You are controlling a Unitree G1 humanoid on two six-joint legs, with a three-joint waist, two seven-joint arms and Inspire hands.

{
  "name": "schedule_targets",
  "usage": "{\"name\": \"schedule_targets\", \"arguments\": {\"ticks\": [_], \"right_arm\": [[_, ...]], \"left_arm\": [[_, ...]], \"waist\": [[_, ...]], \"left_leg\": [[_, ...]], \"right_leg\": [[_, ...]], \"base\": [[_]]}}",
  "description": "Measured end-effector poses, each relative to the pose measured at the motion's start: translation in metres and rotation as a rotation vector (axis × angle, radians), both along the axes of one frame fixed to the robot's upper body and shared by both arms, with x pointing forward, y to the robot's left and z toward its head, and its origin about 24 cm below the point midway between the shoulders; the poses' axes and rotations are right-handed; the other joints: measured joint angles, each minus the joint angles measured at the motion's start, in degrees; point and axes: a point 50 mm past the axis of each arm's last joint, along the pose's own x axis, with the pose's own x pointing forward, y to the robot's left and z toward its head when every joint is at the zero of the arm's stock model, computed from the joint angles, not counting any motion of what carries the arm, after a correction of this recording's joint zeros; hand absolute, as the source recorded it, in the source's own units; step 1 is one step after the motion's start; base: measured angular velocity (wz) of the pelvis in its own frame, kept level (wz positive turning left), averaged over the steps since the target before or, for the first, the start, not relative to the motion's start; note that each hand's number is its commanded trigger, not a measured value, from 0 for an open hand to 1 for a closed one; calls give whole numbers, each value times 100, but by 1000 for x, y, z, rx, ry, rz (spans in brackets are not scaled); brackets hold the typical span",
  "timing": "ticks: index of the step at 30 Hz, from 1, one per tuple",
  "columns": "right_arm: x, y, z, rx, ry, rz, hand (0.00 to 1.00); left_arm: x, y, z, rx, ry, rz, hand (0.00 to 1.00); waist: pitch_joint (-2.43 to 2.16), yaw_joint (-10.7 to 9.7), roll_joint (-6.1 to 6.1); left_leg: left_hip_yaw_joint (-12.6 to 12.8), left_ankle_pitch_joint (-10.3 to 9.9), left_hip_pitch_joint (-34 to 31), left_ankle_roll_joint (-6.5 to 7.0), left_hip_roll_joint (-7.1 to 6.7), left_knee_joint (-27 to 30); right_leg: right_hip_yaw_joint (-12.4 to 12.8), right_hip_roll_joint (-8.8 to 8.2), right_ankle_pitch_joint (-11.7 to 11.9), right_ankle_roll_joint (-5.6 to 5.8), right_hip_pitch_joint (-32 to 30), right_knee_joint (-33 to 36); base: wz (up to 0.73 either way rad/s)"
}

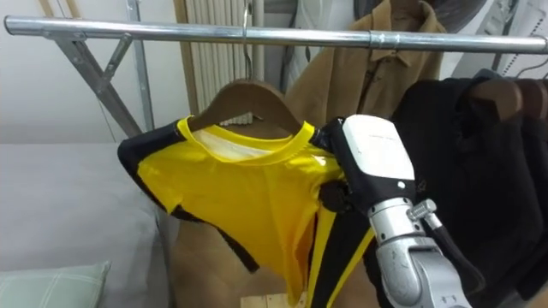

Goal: Hang clothes

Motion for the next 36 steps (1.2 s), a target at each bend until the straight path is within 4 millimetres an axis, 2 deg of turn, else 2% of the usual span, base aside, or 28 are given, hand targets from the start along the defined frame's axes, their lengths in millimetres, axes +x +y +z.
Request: {"name": "schedule_targets", "arguments": {"ticks": [10,13,19,26,36], "right_arm": [[0,-4,5,13,-40,-3,100],[1,-5,6,9,-42,-1,100],[6,-8,12,109,-35,24,100],[10,-15,9,233,13,30,100],[29,-32,-6,288,191,3,100]], "left_arm": [[2,6,2,18,-8,-20,0],[6,7,2,22,-10,-61,0],[7,8,2,26,-40,-81,0],[12,10,2,32,-65,-92,0],[13,11,3,27,-73,-104,0]], "waist": [[7,72,11],[7,171,11],[16,273,26],[26,293,65],[-3,322,98]], "left_leg": [[-190,8,80,-16,27,-4],[-191,19,82,-36,37,-3],[-249,25,75,-63,54,49],[-394,2,66,-101,73,73],[-557,50,70,-155,80,79]], "right_leg": [[-135,-10,-68,-45,156,-42],[-158,-9,-70,-46,158,-38],[-226,-20,-78,-59,201,-52],[-408,-48,-100,-85,268,-76],[-496,-48,-87,-136,318,-129]], "base": [[10],[0],[5],[13],[5]]}}
